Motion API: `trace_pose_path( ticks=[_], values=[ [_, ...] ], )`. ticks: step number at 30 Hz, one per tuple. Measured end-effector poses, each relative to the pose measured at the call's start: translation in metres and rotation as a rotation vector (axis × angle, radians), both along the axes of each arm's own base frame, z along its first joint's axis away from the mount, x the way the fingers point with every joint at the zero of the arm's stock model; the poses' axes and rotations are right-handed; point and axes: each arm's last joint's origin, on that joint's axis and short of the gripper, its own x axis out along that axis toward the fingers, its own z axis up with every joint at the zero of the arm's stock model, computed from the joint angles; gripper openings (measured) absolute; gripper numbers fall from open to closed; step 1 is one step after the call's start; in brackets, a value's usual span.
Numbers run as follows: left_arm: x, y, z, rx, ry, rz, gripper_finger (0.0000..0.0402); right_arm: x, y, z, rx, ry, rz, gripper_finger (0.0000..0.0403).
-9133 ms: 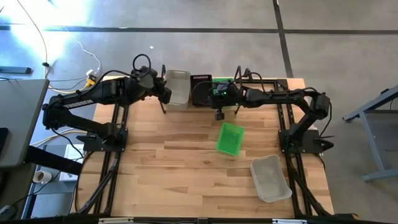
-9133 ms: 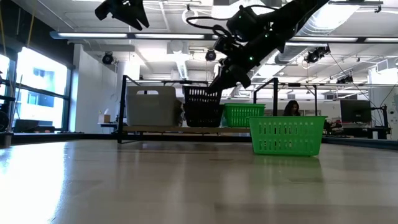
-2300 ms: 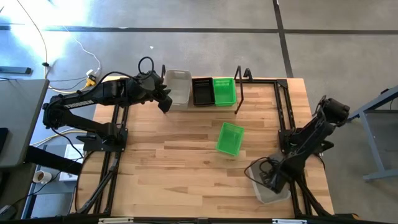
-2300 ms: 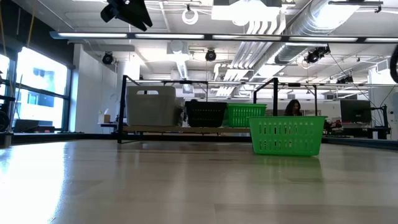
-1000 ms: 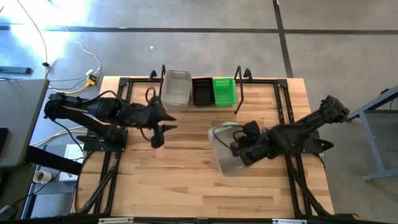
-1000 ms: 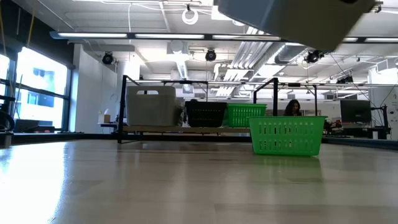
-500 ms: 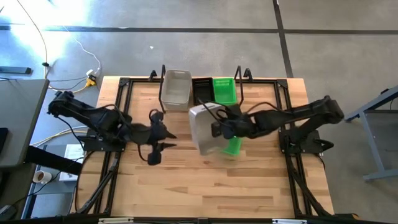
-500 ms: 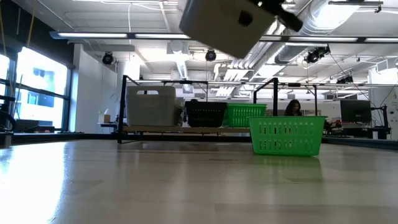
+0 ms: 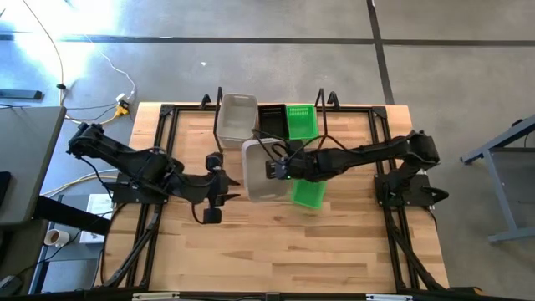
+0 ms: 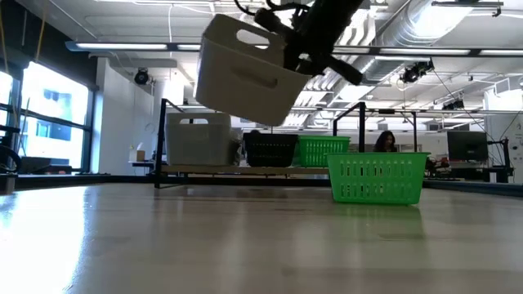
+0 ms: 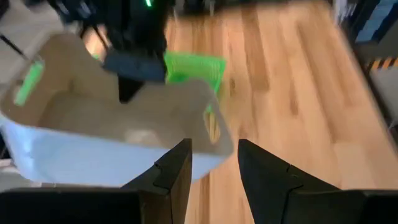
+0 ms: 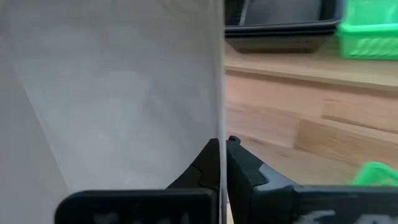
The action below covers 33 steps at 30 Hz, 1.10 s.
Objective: Stack baskets on shelf by color
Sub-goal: Stack the gray bin on the gray bins on the shelf
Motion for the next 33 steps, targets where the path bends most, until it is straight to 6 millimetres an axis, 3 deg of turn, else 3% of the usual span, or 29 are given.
trace_pose_path(
  ticks=[6,18,33],
  values=[
    [0.007,-0.001,-0.014,0.017,0.093,-0.023,0.0125,0.007,-0.005,-0.005,0.020,-0.038,-0.033,0.0000],
    [0.044,-0.014,-0.052,0.079,0.220,-0.124,0.0187,0.012,-0.013,-0.009,0.033,-0.061,-0.067,0.0000],
    [0.066,-0.010,-0.090,0.268,0.366,-0.055,0.0174,0.015,-0.014,-0.007,0.055,-0.105,-0.061,0.0000]
  ],
)
